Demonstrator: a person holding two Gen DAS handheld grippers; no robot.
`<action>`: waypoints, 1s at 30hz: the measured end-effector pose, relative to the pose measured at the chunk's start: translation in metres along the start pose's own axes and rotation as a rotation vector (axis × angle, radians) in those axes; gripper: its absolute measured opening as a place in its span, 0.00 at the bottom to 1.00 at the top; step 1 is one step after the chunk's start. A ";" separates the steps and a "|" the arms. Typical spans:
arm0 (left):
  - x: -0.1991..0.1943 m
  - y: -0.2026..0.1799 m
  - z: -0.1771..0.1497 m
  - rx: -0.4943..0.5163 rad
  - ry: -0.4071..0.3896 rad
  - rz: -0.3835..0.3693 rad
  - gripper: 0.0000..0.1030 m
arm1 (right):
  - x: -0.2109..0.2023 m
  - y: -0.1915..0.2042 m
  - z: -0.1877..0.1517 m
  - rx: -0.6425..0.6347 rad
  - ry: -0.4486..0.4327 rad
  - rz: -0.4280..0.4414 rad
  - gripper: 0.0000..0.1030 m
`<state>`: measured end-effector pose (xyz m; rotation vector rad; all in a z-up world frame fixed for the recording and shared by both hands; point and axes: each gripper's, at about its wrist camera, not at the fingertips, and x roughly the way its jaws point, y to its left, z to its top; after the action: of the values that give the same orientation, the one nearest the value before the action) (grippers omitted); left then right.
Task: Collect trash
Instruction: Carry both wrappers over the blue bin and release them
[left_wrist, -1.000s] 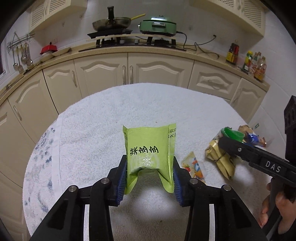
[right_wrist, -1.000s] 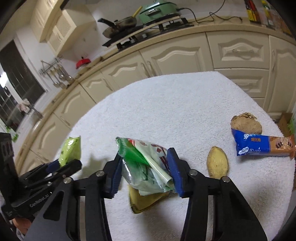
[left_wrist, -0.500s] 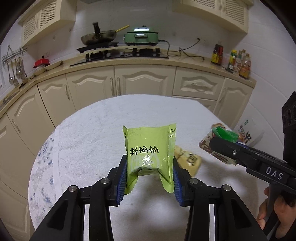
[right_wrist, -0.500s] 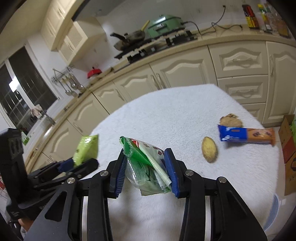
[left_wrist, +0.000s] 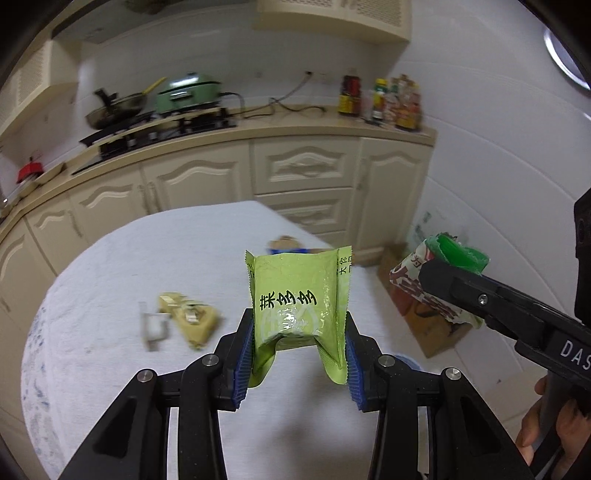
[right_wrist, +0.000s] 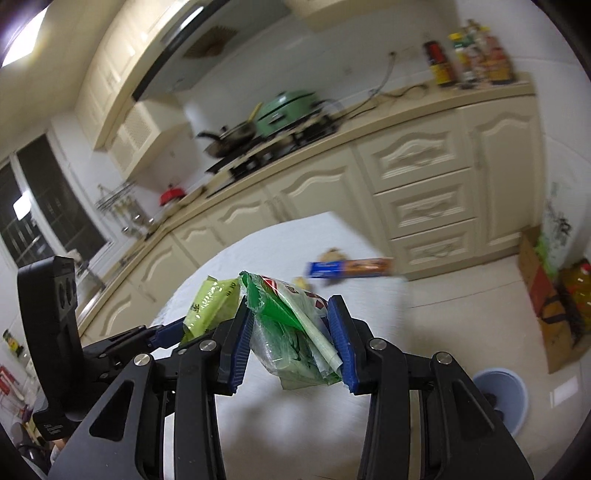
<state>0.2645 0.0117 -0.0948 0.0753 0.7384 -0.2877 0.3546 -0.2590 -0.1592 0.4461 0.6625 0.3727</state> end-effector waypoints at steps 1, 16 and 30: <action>0.004 -0.014 0.001 0.014 0.007 -0.016 0.38 | -0.012 -0.012 -0.001 0.011 -0.012 -0.018 0.39; 0.128 -0.206 0.009 0.216 0.206 -0.163 0.38 | -0.079 -0.176 -0.038 0.197 -0.035 -0.235 0.39; 0.285 -0.280 0.018 0.282 0.382 -0.139 0.38 | -0.054 -0.273 -0.085 0.326 0.048 -0.292 0.39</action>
<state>0.3963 -0.3255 -0.2640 0.3548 1.0801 -0.5185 0.3109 -0.4900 -0.3297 0.6413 0.8264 -0.0032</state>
